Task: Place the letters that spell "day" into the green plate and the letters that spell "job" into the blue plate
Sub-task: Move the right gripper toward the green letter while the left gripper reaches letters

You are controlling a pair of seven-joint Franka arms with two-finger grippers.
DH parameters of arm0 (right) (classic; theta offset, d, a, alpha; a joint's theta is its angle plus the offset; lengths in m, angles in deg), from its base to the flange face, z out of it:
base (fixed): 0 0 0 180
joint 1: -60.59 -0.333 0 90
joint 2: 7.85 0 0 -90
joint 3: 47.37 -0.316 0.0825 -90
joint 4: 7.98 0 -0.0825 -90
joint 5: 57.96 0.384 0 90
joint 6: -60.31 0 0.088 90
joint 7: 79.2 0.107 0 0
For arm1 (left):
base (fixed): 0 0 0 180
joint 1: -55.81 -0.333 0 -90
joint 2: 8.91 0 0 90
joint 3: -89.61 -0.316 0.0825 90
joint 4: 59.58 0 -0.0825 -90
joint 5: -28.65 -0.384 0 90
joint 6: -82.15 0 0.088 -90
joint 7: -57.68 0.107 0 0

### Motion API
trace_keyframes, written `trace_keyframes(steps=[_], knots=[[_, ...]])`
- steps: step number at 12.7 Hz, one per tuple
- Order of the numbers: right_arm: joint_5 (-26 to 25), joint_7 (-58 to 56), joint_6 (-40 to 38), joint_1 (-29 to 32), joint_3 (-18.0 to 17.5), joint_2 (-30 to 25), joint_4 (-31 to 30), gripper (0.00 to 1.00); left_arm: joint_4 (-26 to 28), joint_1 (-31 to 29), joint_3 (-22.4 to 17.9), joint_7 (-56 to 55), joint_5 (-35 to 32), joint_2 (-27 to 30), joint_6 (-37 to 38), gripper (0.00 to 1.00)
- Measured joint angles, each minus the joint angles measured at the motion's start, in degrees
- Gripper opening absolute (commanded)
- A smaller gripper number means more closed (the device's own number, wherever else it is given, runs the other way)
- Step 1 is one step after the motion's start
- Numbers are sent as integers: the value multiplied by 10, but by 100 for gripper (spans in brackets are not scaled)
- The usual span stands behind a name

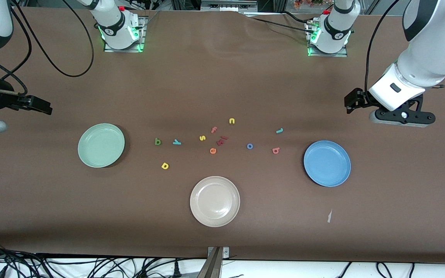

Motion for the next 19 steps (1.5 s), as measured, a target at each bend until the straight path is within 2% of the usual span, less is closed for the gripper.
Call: trace_keyframes(steps=[3,6,8,14,17,19], knots=[[4,5,10,-35,-1,28,-1,100,0,0,0,0,0,0,0,100],[52,33,46,-64,-2,67,-3,100,0,0,0,0,0,0,0,100],[61,69,85,-87,-3,91,-10,100,0,0,0,0,0,0,0,100],[63,111,279,-142,-3,111,-141,100,0,13,1,1,0,-6,8,100],[64,123,357,-155,-6,111,-208,100,-2,36,1,1,0,-39,6,100],[65,153,415,-159,-20,111,-245,100,-11,48,2,1,0,-58,5,100]])
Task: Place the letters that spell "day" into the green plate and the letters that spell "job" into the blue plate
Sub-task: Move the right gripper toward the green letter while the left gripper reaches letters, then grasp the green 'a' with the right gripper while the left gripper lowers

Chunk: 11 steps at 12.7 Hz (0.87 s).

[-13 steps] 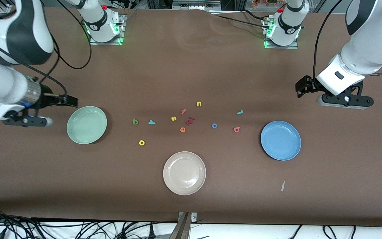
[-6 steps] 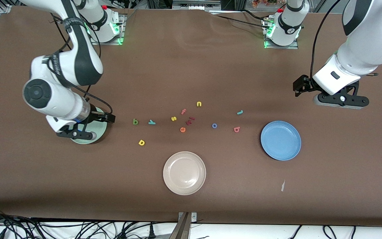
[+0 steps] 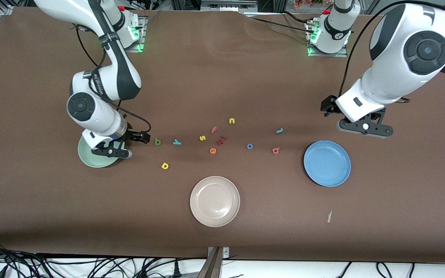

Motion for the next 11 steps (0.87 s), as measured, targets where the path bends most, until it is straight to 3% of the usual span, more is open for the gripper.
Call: trace_keyframes(steps=[5,11], knots=[[0,35,68,-7,-29,32,-30,100,-4,13,0,1,10,-20,11,100],[0,68,117,-15,-40,81,-31,100,-5,32,1,2,12,-103,6,100]])
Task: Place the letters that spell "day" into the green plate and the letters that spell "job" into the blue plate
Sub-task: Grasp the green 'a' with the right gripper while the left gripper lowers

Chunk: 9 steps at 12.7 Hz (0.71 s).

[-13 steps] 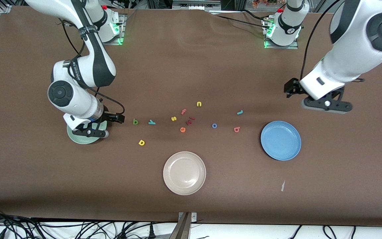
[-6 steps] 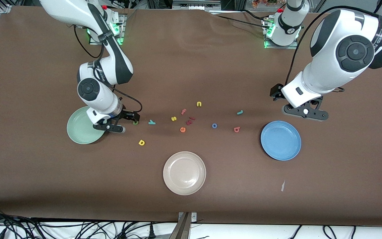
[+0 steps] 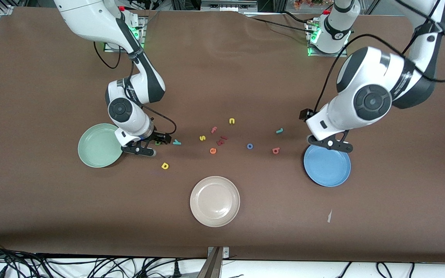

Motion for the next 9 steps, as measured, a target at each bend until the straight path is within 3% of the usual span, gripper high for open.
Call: trace_keyframes(steps=[3,9], knots=[[0,-3,18,-1,0,15,0,95,0,48,0,-1,0,-43,-68,100],[0,-27,19,-1,0,22,-2,67,0,82,-1,89,0,-113,-177,100]])
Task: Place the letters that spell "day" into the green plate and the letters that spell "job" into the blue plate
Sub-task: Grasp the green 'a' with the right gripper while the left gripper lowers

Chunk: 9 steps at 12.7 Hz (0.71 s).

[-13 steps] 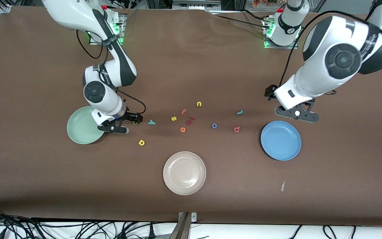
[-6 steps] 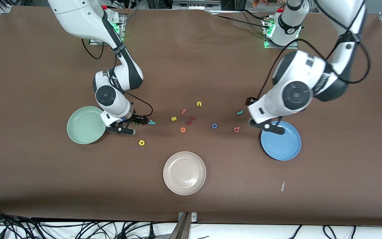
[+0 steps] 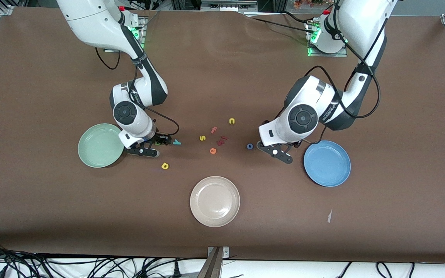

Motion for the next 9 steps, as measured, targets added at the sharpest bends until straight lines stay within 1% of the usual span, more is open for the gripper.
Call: trace_keyframes(steps=[2,5,6,9], knots=[[0,-9,0,0,0,0,0,63,0,0,-2,18,-18,-15,-4,100],[0,-15,0,0,0,0,-3,52,1,2,-1,23,-51,-35,-20,100],[0,-16,0,0,0,0,-3,49,6,2,-1,24,-52,-39,-36,100],[0,-26,0,0,0,0,-3,44,39,0,-3,25,-52,-47,-92,100]])
